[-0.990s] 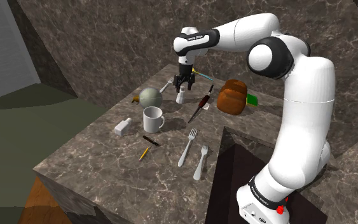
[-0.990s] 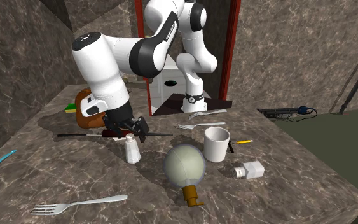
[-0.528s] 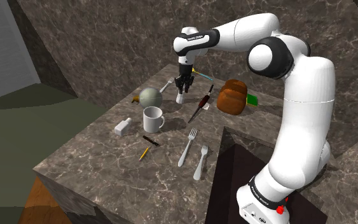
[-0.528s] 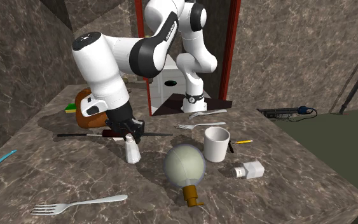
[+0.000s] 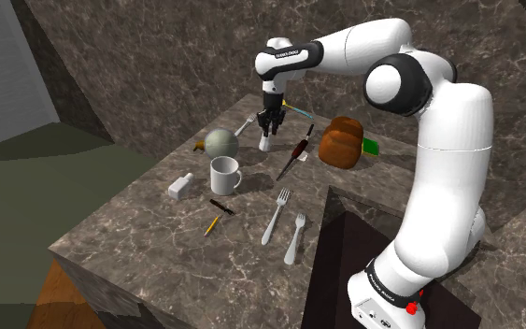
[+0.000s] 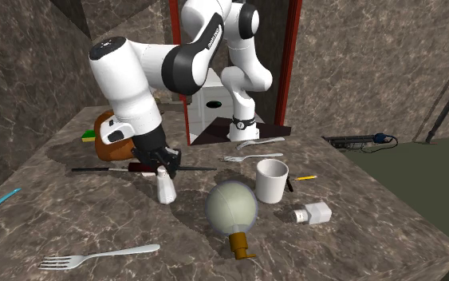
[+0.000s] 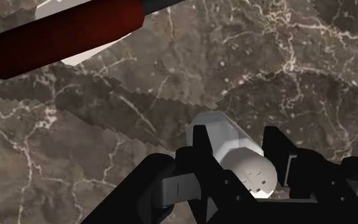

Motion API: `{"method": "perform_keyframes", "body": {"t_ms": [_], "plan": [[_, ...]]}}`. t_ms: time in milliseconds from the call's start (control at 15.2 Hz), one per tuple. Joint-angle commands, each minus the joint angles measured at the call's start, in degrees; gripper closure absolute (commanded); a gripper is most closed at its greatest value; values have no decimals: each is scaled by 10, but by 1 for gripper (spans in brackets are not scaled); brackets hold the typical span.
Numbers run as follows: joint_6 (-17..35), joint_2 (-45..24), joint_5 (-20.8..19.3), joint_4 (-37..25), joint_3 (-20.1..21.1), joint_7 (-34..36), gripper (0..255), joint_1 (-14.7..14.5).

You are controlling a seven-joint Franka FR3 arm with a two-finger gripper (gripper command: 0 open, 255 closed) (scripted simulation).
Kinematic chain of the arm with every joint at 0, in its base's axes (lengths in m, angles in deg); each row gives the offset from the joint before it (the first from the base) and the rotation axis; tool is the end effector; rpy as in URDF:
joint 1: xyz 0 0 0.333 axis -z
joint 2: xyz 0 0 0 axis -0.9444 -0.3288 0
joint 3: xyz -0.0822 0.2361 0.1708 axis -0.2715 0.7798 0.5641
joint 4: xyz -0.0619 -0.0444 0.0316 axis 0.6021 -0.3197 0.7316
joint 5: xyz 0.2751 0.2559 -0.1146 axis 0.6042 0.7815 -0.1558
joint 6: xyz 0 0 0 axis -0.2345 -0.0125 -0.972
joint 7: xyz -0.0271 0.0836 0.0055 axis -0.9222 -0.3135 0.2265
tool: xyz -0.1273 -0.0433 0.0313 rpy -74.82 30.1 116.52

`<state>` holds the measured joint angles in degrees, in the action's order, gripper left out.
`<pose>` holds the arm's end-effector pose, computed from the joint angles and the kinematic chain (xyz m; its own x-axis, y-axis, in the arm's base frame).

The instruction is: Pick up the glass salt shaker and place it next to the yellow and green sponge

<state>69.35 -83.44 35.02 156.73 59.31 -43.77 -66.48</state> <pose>0.6470 -0.0741 0.3180 0.9758 0.0221 -0.2173 0.0097 -0.9983 -0.0583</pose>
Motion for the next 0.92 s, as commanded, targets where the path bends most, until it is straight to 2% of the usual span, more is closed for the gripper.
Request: {"method": "perform_keyframes", "body": {"t_ms": [0,858], "plan": [[-12,5,0,-7,0,1,255,0],[-103,24,-2,-79,-1,4,255,1]]}}
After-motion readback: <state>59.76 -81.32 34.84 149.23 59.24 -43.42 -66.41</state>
